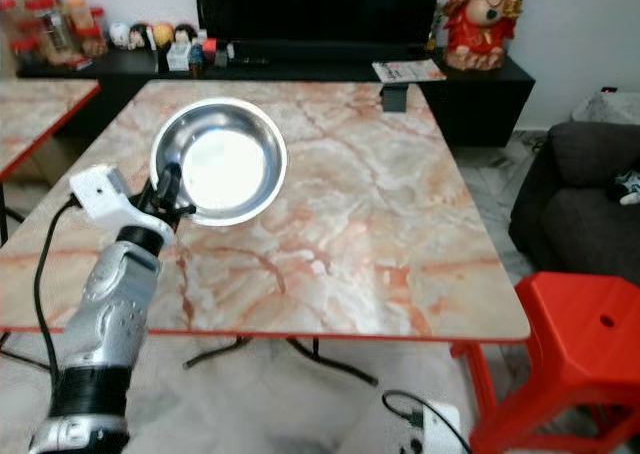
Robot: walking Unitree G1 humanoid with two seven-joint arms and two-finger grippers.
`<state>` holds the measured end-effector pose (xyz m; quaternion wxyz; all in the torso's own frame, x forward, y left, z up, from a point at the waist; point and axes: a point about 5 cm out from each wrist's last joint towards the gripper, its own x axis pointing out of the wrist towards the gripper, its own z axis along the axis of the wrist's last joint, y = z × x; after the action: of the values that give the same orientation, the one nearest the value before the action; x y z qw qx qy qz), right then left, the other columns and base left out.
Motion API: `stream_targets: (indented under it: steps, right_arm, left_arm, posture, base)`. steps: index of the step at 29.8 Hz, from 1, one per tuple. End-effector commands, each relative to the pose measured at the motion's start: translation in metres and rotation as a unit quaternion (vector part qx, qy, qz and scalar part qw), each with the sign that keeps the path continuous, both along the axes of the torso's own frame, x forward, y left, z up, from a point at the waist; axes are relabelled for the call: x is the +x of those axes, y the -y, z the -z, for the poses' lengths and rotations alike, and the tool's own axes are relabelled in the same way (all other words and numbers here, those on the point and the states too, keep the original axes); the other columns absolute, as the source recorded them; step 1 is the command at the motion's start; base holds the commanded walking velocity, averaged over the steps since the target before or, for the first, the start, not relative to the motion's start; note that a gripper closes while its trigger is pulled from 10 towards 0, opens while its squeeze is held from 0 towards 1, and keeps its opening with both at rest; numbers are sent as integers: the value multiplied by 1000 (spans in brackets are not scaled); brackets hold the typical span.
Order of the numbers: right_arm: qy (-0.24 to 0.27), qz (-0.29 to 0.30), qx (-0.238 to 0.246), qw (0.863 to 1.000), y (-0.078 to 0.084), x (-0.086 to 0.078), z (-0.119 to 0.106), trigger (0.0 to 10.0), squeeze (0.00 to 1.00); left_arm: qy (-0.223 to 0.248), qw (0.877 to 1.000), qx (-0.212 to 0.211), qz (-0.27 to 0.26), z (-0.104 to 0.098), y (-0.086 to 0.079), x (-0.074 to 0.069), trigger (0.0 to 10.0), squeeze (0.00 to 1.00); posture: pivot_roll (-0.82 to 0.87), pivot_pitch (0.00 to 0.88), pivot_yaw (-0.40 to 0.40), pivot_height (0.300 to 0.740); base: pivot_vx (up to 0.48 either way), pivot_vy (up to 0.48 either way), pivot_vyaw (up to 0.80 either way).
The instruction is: Setting the table
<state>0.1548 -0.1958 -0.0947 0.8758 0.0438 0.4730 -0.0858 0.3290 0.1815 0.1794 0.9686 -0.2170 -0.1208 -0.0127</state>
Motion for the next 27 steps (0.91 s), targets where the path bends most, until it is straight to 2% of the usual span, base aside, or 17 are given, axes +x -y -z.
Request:
stream_targets:
  steps: [1,8,13,17,18,22,27]
  right_arm:
    - [0,10,-7,1000,7,-3,0,10000,0]
    - [-1,11,-8,1000,9,-3,0,10000,0]
    - [0,10,-9,1000,9,-2,-1,10000,0]
    - [0,6,-11,1000,10,-2,-1,10000,0]
    - [0,5,-10,1000,9,-1,-1,10000,0]
    - [4,5,-9,1000,8,2,-2,10000,0]
    - [4,6,-10,1000,9,2,-2,10000,0]
  left_arm:
    - [16,1000,-1,12,-8,8,1,10000,0]
    - [5,1000,9,13,-4,5,2,10000,0]
    - [-27,999,16,4,7,-1,3,10000,0]
    - [-95,995,26,12,26,0,6,10000,0]
    - [-130,990,39,29,37,3,6,10000,0]
    - [-191,977,74,66,56,12,3,10000,0]
    - [-202,974,65,78,61,16,1,10000,0]
  posture:
    - [6,0,-9,725]
    - [3,0,-10,725]
    - [5,0,-12,725]
    - [7,0,-14,725]
    - [9,0,-13,725]
    - [8,0,-17,725]
    - [10,0,-22,725]
  base:
    - [0,0,0]
    - [0,0,0]
    - [0,0,0]
    - [0,0,0]
    - [0,0,0]
    - [0,0,0]
    - [0,0,0]
